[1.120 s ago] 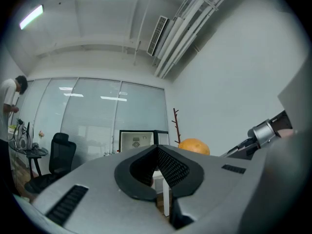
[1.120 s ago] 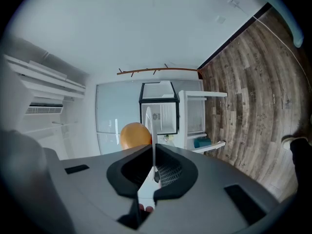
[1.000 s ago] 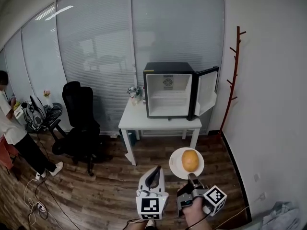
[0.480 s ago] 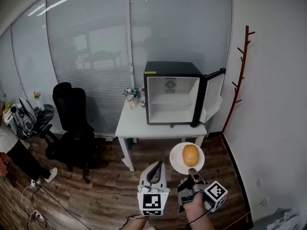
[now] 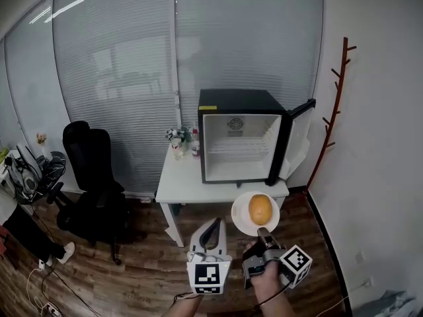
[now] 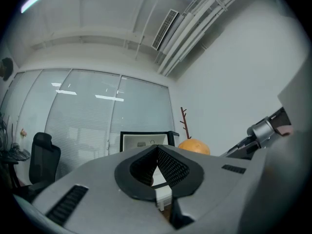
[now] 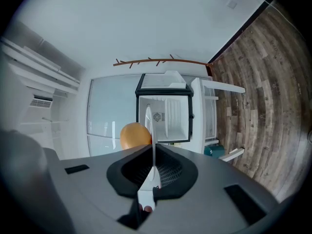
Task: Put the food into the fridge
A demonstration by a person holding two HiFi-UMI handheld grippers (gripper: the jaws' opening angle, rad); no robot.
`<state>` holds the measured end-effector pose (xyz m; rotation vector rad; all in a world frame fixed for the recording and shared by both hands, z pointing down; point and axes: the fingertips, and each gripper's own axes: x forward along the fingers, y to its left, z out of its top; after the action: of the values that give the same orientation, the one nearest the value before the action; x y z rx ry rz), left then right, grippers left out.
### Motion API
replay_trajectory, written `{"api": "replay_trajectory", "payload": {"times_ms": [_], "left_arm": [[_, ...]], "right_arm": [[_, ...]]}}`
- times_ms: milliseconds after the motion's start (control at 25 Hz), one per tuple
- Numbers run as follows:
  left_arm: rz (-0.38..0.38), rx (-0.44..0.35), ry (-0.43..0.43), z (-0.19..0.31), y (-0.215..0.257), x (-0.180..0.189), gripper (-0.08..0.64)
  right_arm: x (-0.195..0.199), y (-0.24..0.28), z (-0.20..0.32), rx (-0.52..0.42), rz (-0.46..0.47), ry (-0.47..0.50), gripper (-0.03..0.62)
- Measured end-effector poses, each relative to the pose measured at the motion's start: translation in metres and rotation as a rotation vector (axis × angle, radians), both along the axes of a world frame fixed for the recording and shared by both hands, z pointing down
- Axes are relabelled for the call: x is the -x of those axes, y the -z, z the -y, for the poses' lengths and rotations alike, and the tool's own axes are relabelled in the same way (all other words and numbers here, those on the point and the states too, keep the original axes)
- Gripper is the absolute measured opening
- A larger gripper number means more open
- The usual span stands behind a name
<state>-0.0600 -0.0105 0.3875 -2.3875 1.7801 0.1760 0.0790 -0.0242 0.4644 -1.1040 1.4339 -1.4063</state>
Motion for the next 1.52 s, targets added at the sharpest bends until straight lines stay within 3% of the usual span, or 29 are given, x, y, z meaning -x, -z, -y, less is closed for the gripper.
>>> {"api": "replay_trajectory", "payload": {"times_ms": [360,960,1280,1520], "left_arm": [[-0.006,0.008,0.003,0.079,-0.008,-0.018,0.026],[0.008,0.013,0.062,0.251,0.003,-0.088,0.026],[0.018,0.036,0.094,0.311,-0.006,-0.084,0.026],[0.002,0.022,0.069,0.369,-0.012,-0.068,0.026]], "right_arm": [[-0.014,-0.013,0.081,0.014,0.016,0.01,0.034],[-0.081,-0.001,0.258,0.024,-0.001,0.072,0.034],[-0.077,-0.013,0.324,0.053,-0.004,0.101,0.034],[-0.062,-0.024,0.378,0.064,-0.02,0.078,0.034]]}}
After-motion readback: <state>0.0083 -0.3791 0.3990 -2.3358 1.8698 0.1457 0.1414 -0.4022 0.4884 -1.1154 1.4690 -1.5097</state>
